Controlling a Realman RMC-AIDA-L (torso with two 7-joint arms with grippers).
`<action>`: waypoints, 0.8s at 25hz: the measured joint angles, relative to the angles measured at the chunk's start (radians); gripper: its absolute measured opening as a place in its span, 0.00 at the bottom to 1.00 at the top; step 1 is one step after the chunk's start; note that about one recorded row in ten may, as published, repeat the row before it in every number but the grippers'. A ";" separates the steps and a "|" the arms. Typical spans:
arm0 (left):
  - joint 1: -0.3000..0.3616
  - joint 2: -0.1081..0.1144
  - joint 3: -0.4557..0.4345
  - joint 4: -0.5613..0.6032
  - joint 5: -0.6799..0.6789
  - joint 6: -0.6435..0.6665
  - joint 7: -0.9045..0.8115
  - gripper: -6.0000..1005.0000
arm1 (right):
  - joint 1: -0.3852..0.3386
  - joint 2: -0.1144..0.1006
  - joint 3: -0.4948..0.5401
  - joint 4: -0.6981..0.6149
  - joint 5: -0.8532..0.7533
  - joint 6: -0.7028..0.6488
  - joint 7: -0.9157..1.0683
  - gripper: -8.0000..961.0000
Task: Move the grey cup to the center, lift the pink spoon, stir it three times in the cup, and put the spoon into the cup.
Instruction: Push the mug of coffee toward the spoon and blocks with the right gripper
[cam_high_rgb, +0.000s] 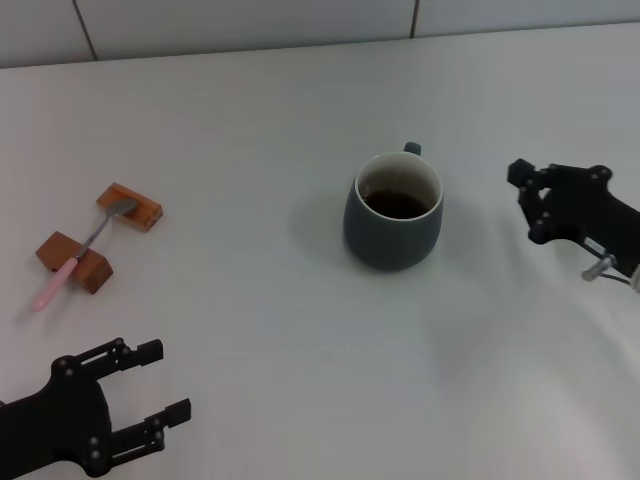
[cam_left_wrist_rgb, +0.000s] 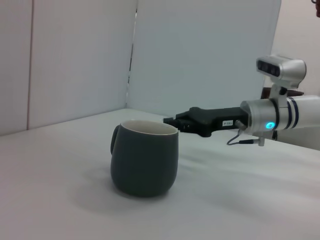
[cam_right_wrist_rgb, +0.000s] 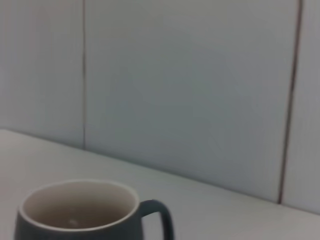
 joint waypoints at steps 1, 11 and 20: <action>0.000 0.000 -0.002 0.000 0.000 0.000 0.000 0.71 | 0.012 0.000 -0.016 0.007 -0.003 0.015 0.000 0.05; -0.004 0.001 -0.014 0.000 0.000 0.002 0.000 0.71 | 0.088 0.001 -0.100 0.085 0.000 0.107 -0.035 0.05; -0.003 0.001 -0.018 0.010 0.000 0.008 0.000 0.70 | 0.188 0.004 -0.090 0.193 0.004 0.197 -0.087 0.05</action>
